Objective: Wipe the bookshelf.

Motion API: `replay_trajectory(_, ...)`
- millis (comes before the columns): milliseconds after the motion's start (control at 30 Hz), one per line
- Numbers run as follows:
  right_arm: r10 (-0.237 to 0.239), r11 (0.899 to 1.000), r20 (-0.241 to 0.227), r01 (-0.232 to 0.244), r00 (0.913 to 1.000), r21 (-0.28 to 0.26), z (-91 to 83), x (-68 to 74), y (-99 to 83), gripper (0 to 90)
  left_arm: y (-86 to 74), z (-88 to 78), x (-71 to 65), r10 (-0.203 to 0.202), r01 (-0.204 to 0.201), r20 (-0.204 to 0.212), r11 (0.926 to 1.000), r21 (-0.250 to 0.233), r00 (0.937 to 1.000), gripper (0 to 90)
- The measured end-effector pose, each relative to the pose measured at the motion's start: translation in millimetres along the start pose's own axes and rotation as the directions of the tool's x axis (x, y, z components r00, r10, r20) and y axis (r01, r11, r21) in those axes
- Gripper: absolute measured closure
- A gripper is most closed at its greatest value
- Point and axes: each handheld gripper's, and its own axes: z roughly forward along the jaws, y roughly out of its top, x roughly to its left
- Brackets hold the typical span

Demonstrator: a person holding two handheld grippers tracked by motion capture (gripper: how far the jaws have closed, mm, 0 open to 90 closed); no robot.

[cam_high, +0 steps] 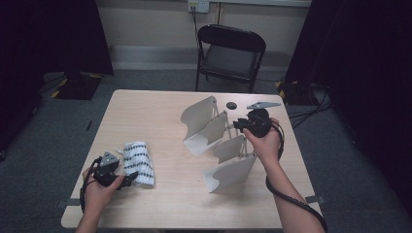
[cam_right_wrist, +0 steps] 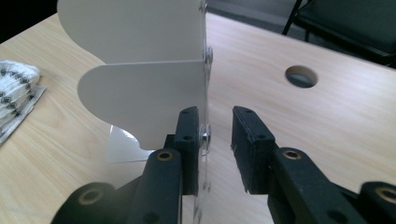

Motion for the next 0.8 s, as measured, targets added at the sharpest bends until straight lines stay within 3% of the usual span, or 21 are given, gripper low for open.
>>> replay_trajectory(167, -0.030, 1.000, 0.017, 0.030, 0.9994, 0.003, -21.9, 6.1, -2.5, 64.5, 0.0, 0.0, -0.1, 0.000, 0.000, -0.002, 1.0000, -0.001, 1.0000, 9.5)
replay_trajectory(400, -0.018, 1.000, -0.021, 0.018, 0.9996, -0.005, -43.7, 9.7, -14.1, 60.2, -0.2, 0.2, -0.8, -0.007, 0.007, -0.002, 1.0000, -0.004, 1.0000, 9.4)
replay_trajectory(533, -0.038, 0.999, -0.023, 0.039, 0.9990, 0.020, -45.7, 15.7, -20.2, 61.5, -0.3, 0.1, -0.9, -0.008, 0.008, -0.004, 1.0000, -0.004, 1.0000, 9.5)
replay_trajectory(700, -0.025, 0.998, -0.009, 0.026, 0.9996, 0.056, -43.0, 13.1, -27.0, 61.8, -0.3, -0.2, -0.9, -0.006, 0.006, -0.004, 1.0000, -0.001, 1.0000, 9.5)
replay_trajectory(800, -0.009, 0.999, -0.018, 0.010, 0.9998, 0.045, -42.3, 11.9, -29.9, 67.6, -0.3, -0.2, -0.8, -0.005, 0.005, -0.004, 1.0000, 0.000, 1.0000, 9.4)
